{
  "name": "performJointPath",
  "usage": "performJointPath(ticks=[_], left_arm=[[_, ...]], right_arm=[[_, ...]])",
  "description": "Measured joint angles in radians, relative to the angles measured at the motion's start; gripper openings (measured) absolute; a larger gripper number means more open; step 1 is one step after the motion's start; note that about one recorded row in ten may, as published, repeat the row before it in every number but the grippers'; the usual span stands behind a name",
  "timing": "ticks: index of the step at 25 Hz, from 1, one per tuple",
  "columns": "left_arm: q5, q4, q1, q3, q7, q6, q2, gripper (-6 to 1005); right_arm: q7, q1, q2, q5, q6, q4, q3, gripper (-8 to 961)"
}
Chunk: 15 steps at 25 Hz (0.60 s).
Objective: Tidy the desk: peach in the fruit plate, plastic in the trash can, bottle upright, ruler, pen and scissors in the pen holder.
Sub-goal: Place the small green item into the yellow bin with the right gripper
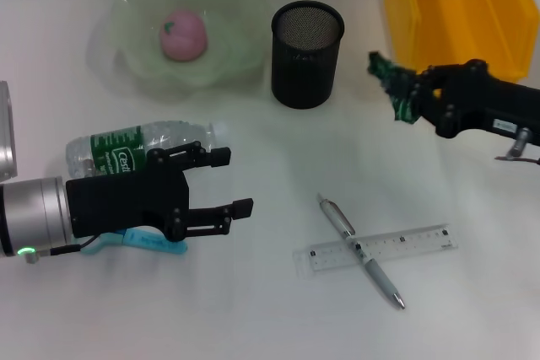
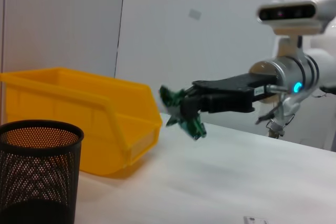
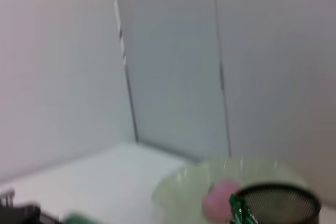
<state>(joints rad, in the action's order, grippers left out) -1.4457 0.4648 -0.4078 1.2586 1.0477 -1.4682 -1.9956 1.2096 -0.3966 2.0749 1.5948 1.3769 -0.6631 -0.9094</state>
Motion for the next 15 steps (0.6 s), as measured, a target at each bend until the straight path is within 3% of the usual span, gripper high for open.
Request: performJointPath(ticks=[6,15], left_arm=[[-0.001,0.001,0.000,-0.001,0.000,0.000,-0.002,815],[-0.006,0.002,-0.002,-0.006,-0.001,0.000,-0.005,815]], right_arm=[[-0.308,-0.017,0.002,-0.093,0.092,0.261,0.162,55],[-0.382,-0.038,0.003,-0.108,0.094,0.346,0.180,55]])
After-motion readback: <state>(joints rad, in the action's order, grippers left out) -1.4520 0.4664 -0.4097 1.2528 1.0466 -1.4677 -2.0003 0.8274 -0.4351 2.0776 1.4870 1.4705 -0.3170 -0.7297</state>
